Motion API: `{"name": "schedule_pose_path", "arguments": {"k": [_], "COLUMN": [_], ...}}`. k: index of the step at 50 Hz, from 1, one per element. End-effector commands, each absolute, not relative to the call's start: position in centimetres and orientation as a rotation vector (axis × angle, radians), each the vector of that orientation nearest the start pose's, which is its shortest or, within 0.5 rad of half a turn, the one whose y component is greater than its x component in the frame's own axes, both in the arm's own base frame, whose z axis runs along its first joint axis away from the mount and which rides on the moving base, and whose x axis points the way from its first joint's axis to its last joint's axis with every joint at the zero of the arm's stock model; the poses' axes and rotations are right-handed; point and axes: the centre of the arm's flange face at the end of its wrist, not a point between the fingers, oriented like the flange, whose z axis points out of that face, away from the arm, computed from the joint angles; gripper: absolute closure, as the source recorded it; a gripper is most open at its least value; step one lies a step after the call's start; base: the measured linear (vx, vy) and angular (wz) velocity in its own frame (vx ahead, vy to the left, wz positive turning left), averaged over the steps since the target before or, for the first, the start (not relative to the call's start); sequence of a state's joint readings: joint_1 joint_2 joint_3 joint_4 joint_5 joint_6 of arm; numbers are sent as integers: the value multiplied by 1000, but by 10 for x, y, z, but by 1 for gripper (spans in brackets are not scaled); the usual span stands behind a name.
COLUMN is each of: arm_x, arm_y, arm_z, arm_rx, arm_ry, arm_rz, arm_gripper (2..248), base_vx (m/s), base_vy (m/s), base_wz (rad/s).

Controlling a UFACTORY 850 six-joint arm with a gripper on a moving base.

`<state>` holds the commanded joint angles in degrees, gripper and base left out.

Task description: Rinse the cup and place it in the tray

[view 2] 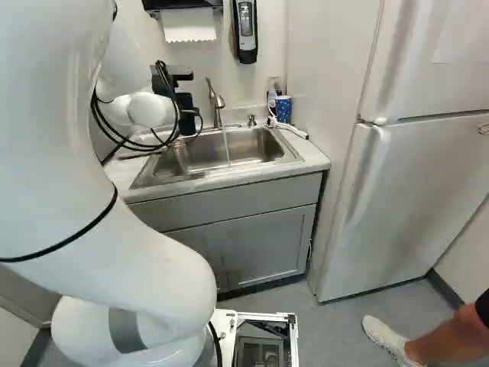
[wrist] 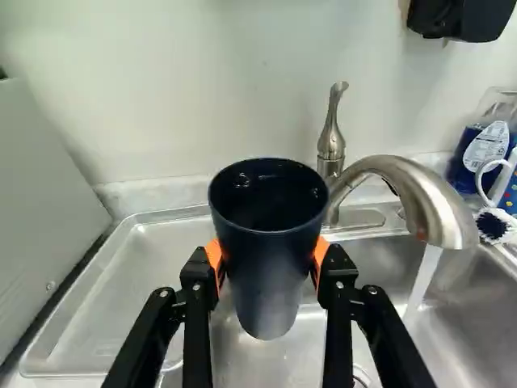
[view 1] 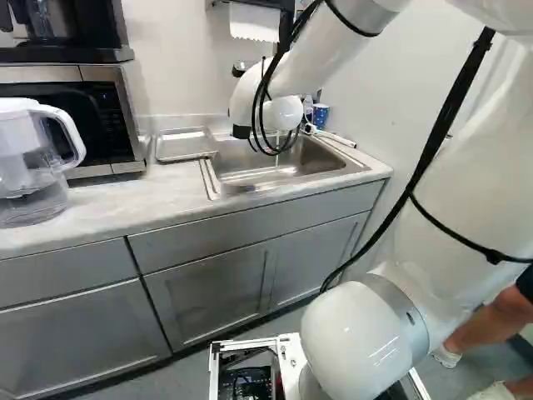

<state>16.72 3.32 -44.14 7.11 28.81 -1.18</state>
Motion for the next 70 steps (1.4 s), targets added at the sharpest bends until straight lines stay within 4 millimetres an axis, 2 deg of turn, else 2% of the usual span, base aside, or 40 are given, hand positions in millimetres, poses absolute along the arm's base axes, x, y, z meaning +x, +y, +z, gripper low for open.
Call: {"name": "schedule_pose_path", "arguments": {"k": [19, 27, 70], "arm_x": [459, 459, 459], "arm_y": [136, 136, 136], "arm_z": [573, 573, 573], "arm_rx": [-2299, -2296, -2123], "arm_ry": [-188, -175, 297], "arm_rz": [-1829, -1824, -1599], "arm_gripper": [127, 127, 127], "base_vx": [0, 0, 0], "base_vy": [0, 0, 0], "base_wz": [0, 0, 0]}}
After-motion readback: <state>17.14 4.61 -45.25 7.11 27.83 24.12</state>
